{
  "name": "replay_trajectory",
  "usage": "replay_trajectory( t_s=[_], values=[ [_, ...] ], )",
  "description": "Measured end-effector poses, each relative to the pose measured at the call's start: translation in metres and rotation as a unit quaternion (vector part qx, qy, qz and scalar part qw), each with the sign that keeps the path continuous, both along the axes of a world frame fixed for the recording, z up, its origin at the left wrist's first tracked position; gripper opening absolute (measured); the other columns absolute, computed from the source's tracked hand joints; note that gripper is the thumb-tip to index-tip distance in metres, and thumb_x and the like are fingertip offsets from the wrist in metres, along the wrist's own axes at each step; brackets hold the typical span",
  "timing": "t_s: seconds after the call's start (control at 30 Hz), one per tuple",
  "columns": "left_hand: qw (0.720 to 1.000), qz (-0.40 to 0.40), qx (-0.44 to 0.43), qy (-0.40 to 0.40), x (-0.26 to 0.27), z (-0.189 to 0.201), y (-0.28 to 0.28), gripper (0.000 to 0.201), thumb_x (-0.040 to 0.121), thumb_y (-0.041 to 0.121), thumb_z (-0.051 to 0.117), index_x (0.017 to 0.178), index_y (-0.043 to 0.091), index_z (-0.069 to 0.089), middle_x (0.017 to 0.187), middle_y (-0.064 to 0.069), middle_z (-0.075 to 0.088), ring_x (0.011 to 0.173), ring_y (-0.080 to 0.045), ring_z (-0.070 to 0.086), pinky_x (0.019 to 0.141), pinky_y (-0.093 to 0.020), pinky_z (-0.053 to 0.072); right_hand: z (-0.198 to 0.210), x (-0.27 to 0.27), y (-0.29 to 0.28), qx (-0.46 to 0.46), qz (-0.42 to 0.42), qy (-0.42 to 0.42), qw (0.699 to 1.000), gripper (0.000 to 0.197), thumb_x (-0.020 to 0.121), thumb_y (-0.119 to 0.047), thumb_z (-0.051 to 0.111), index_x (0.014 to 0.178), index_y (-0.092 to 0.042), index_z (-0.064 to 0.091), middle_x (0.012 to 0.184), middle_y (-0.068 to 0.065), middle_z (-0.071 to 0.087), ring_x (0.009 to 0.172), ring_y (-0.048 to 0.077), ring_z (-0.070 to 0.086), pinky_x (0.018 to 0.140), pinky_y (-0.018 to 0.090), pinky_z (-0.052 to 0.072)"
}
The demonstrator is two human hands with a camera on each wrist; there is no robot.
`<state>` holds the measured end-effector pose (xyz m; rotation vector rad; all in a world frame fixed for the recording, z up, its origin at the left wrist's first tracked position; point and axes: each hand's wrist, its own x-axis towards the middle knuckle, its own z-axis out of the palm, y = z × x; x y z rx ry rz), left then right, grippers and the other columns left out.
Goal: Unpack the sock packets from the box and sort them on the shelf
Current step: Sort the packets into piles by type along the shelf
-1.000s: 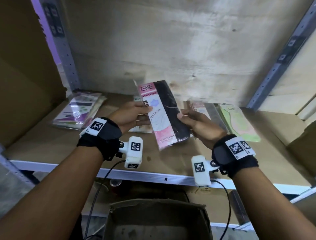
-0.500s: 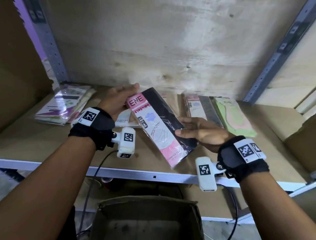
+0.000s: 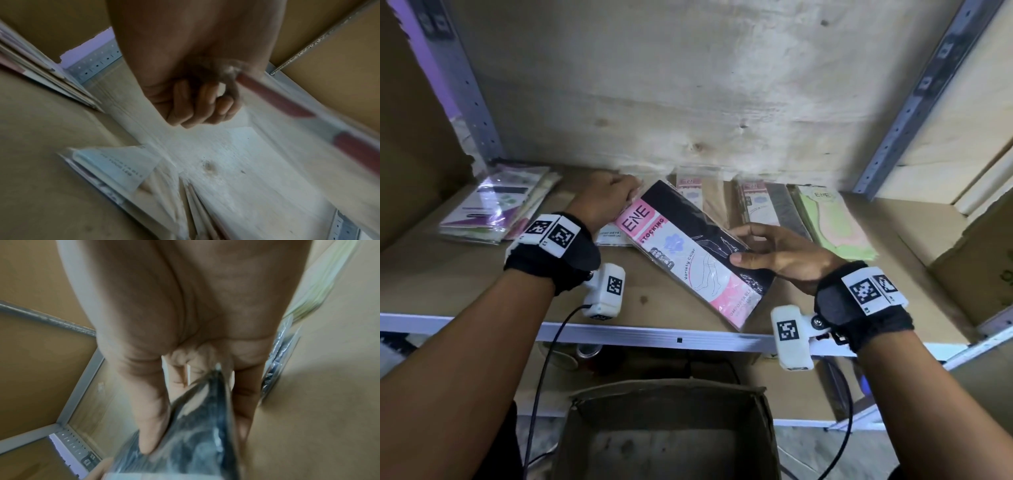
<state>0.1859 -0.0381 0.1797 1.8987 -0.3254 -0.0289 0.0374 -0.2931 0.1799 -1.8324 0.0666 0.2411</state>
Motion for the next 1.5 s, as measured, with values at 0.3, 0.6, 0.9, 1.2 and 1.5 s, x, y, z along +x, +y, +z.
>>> replay_trajectory(
  t_s=[0.3,0.6,0.9,1.2,1.5],
  values=[
    [0.999,-0.03,-0.005,0.038,-0.005,0.0,0.012,0.059,0.09,0.059,0.059,0.046,0.021,0.048,0.056,-0.011,0.046,0.048,-0.019,0.038,0.042,-0.02,0.027,0.009,-0.009,-0.002,-0.016,0.02,-0.015,1.0,0.028,0.088,0.0,0.065,0.109,-0.019,0.062,0.089,-0.006,0.078,0.086,0.002,0.072,0.072,0.009,0.051],
    [0.983,-0.048,-0.151,0.092,0.003,-0.005,0.014,0.053,0.091,0.054,0.059,0.05,0.021,0.061,0.044,0.004,0.045,0.033,-0.008,0.032,0.035,-0.016,0.027,0.009,-0.008,-0.004,-0.008,0.003,-0.025,1.0,0.026,0.089,0.002,0.063,0.108,-0.015,0.063,0.087,-0.004,0.076,0.083,0.008,0.069,0.076,0.013,0.053],
    [0.953,-0.15,-0.162,0.208,-0.016,-0.007,-0.016,0.075,0.086,0.078,0.04,0.092,0.011,0.073,0.087,-0.017,0.075,0.059,-0.022,0.065,0.054,-0.025,0.052,0.012,-0.003,0.003,0.161,-0.149,-0.043,0.975,0.029,0.093,0.008,0.049,0.119,-0.003,0.056,0.117,0.025,0.059,0.105,0.034,0.056,0.087,0.04,0.047],
    [0.949,-0.258,-0.073,0.167,-0.047,-0.014,-0.047,0.028,0.089,0.02,0.072,0.111,0.004,0.068,0.087,-0.013,0.074,0.07,-0.019,0.066,0.066,-0.024,0.057,0.008,0.012,0.007,0.229,-0.224,-0.071,0.945,0.027,0.089,0.01,0.056,0.081,-0.015,0.053,0.086,0.017,0.064,0.076,0.028,0.061,0.068,0.039,0.048],
    [0.974,-0.163,-0.1,0.123,-0.042,-0.017,-0.061,0.033,0.086,0.014,0.075,0.113,-0.003,0.066,0.08,-0.014,0.073,0.051,-0.014,0.062,0.056,-0.022,0.056,0.004,0.023,-0.001,0.138,-0.247,-0.074,0.956,0.019,0.086,-0.001,0.068,0.091,-0.015,0.056,0.089,0.012,0.069,0.077,0.028,0.063,0.072,0.043,0.046]
  ],
)
